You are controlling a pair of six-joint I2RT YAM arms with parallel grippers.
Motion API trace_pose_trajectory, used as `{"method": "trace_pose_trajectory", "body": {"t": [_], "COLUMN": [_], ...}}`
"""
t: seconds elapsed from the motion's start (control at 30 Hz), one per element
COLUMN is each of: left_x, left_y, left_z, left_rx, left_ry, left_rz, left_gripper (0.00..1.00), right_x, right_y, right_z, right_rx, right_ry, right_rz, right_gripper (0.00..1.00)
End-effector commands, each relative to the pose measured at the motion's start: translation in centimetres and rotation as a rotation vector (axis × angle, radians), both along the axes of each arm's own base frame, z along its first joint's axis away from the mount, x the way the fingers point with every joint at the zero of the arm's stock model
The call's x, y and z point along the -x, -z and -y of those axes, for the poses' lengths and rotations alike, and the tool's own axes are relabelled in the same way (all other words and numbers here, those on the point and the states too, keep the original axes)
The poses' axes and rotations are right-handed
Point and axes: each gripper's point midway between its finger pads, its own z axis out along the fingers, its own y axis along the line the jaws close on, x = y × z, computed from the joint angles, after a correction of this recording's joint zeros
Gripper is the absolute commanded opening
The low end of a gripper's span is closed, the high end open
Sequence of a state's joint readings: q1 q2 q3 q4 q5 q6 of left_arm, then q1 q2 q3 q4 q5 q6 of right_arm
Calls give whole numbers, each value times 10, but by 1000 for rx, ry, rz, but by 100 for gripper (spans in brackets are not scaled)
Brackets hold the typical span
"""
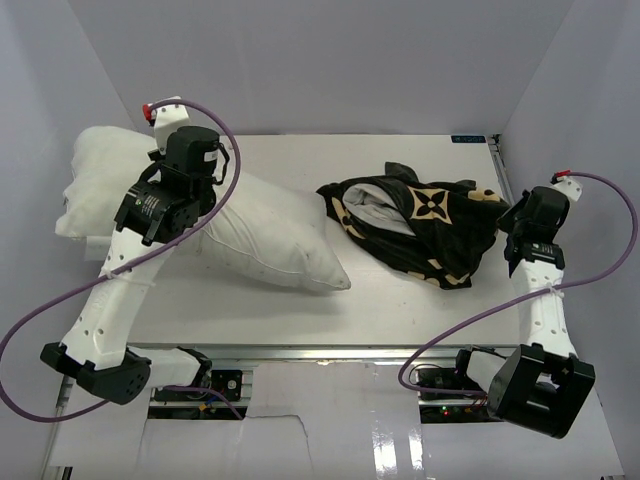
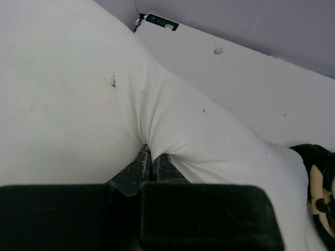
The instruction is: Remove the pillowcase from the pillow
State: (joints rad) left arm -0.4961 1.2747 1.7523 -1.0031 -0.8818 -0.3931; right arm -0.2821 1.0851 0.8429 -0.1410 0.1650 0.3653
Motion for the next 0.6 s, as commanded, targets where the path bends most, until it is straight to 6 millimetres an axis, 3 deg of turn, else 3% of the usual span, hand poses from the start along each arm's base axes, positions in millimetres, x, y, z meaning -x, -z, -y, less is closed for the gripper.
{"method": "trace_pose_trajectory", "body": {"t": [0.0, 0.17, 0.23, 0.27, 0.3, 0.37, 0.4, 0.5, 0.53, 0.57], "left_x": [6, 8, 5, 2, -1, -5, -4, -1, 5, 6], "left_y": [-27, -26, -5, 6, 34, 57, 90, 124, 153, 156], "left_z": [-21, -24, -19, -12, -8, 5, 9, 22, 21, 24], "left_rx": [68, 87, 118, 141, 138, 214, 216, 334, 333, 384], "left_ry": [-99, -106, -106, -82, -78, -51, -45, -31, -40, -39], "left_rz": [134, 136, 111, 92, 37, 29, -29, -37, -81, -53], "left_gripper": [0, 0, 0, 0, 0, 0, 0, 0, 0, 0], "right_x": [9, 9, 12, 11, 13, 12, 13, 13, 13, 13], "right_y": [3, 2, 5, 8, 16, 18, 24, 25, 25, 25], "right_z": [11, 0, -5, -11, -16, -24, -27, -37, -40, -43], "right_rx": [36, 10, 0, -14, -29, -45, -53, -77, -79, -85], "right_ry": [50, -2, -19, -49, -65, -109, -119, -173, -186, -201], "right_rz": [-10, 8, 23, 29, 23, 42, 33, 46, 55, 58], "right_gripper": [8, 8, 8, 8, 8, 8, 8, 8, 8, 8]}}
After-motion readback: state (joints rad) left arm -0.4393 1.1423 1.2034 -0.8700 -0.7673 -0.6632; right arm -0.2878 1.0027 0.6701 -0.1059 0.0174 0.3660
